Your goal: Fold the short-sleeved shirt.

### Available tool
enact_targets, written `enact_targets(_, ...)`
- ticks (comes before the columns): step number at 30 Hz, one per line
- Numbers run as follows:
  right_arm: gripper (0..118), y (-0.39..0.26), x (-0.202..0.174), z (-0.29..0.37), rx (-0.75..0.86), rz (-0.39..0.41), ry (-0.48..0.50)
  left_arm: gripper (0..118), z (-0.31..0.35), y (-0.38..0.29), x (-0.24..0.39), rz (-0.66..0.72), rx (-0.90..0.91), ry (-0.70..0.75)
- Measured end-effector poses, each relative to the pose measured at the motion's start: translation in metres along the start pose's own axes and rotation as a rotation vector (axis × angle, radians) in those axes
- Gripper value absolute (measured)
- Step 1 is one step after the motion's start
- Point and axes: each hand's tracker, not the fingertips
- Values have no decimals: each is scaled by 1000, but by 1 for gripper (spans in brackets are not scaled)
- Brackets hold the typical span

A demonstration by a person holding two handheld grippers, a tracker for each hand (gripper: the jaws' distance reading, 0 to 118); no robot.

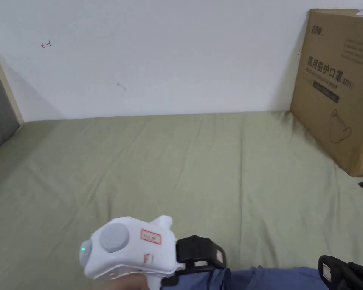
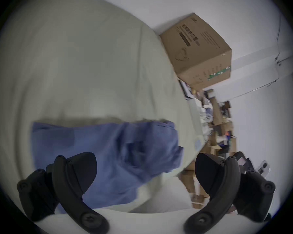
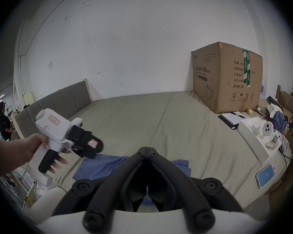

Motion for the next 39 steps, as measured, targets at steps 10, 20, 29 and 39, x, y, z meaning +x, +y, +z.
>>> enact_targets(10,0,-6,4,-5,-15,-9,11,1,-14,-30,-3,-184,-23,163)
enact_targets(20,0,-6,9,-2,-45,27,-4,1,-104,-56,44,-277,-213,71)
enact_targets(29,0,9,1,1,-9,33,35,1,9,-39,2,-106,13,-251)
enact_targets(39,0,4,-23,-22,-80,62,62,118,72,-30,-166,222,117,-446)
